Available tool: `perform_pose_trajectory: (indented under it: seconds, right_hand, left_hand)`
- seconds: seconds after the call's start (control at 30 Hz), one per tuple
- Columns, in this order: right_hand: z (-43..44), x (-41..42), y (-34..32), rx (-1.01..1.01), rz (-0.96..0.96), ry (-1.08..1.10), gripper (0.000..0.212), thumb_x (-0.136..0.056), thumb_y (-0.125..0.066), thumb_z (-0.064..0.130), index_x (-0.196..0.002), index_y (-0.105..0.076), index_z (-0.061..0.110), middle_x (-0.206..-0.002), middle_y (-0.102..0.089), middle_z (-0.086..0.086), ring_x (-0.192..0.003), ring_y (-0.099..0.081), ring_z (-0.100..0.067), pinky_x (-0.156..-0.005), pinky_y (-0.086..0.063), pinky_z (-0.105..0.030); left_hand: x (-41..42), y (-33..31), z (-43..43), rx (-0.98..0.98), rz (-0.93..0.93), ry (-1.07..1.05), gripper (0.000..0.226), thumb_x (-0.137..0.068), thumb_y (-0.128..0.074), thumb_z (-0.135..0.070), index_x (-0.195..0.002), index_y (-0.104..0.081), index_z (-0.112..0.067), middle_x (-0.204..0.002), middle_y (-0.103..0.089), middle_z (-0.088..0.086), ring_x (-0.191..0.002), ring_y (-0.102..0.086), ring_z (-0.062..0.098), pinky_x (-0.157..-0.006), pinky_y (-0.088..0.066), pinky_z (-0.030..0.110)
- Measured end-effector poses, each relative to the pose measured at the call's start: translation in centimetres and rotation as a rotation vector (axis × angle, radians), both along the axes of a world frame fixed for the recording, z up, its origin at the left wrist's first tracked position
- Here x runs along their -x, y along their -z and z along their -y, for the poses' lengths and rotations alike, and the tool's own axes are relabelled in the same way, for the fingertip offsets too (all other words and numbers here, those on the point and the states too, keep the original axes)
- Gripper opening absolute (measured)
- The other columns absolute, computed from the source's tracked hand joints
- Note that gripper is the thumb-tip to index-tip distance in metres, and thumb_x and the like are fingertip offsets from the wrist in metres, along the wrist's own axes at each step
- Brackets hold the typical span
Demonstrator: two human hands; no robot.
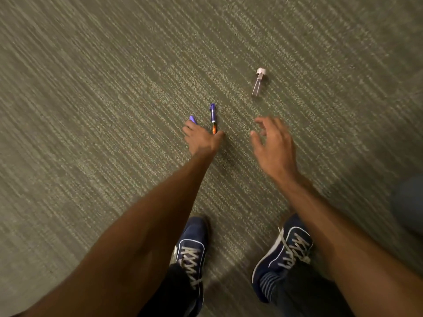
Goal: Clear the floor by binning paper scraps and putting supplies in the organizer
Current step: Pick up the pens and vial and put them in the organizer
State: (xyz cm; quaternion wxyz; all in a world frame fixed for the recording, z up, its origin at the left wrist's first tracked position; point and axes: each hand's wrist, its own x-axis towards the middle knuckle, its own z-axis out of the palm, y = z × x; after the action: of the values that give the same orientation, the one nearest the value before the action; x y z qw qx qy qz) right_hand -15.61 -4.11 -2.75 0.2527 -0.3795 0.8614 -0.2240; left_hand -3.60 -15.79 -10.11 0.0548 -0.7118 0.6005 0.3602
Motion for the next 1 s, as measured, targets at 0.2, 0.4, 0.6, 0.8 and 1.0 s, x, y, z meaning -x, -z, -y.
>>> perform_pose_trajectory:
  seconds: [0.2,0.4,0.6,0.8,1.0]
  right_hand:
    - [0.3,0.1,1.6,0.004,-0.011,-0.039,0.033,-0.096,-0.06,0.02,-0.128,-0.059,0.012,-0.119,-0.063,-0.006,-0.093,-0.052,-0.007,-0.073,-0.039,-0.015]
    - [0.9,0.6,1.8,-0.019,0.024,-0.072,0.028,-0.097,-0.059,0.02,-0.123,-0.061,0.012,-0.118,-0.064,-0.005,-0.096,-0.056,-0.011,-0.08,-0.047,-0.025]
    - [3.1,2.7,2.0,-0.027,-0.026,-0.011,0.026,-0.097,-0.059,0.021,-0.121,-0.062,0.01,-0.112,-0.067,-0.006,-0.087,-0.055,-0.01,-0.077,-0.053,-0.028]
    - [6.6,4.8,3.8,-0.033,-0.024,0.128,0.044,-0.094,-0.065,0.023,-0.134,-0.052,0.011,-0.119,-0.063,-0.008,-0.086,-0.061,-0.013,-0.064,-0.05,-0.022]
    - [10.8,6.3,7.3,-0.063,0.054,0.286,0.082,-0.086,-0.075,0.033,-0.152,-0.029,0.015,-0.148,-0.04,-0.016,-0.11,-0.057,-0.021,-0.076,-0.042,-0.023]
  left_hand:
    - [2.3,0.8,-0.4,0.069,0.1,0.051,0.051,-0.095,-0.056,-0.009,-0.139,-0.032,0.002,-0.135,-0.046,0.019,-0.119,-0.049,0.032,-0.096,-0.039,0.035]
    - [1.5,0.8,0.4,0.013,0.018,0.144,0.051,-0.094,-0.045,0.014,-0.141,-0.029,0.001,-0.137,-0.042,0.022,-0.1,-0.051,0.024,-0.093,-0.048,0.036]
    - [0.9,-2.6,1.6,-0.013,-0.345,0.257,0.036,-0.099,-0.039,0.003,-0.134,-0.033,-0.003,-0.101,-0.055,0.009,-0.069,-0.047,0.009,-0.053,-0.045,0.019]
    - [1.8,-4.9,2.1,-0.09,-0.683,-0.033,0.007,-0.099,-0.045,-0.014,-0.102,-0.049,-0.017,-0.08,-0.047,-0.004,-0.062,-0.04,0.008,-0.047,-0.037,0.016]
    - [1.6,-4.7,3.2,-0.176,-0.762,-0.143,0.012,-0.104,-0.045,-0.029,-0.095,-0.052,-0.024,-0.076,-0.048,-0.004,-0.058,-0.039,0.006,-0.042,-0.033,0.013]
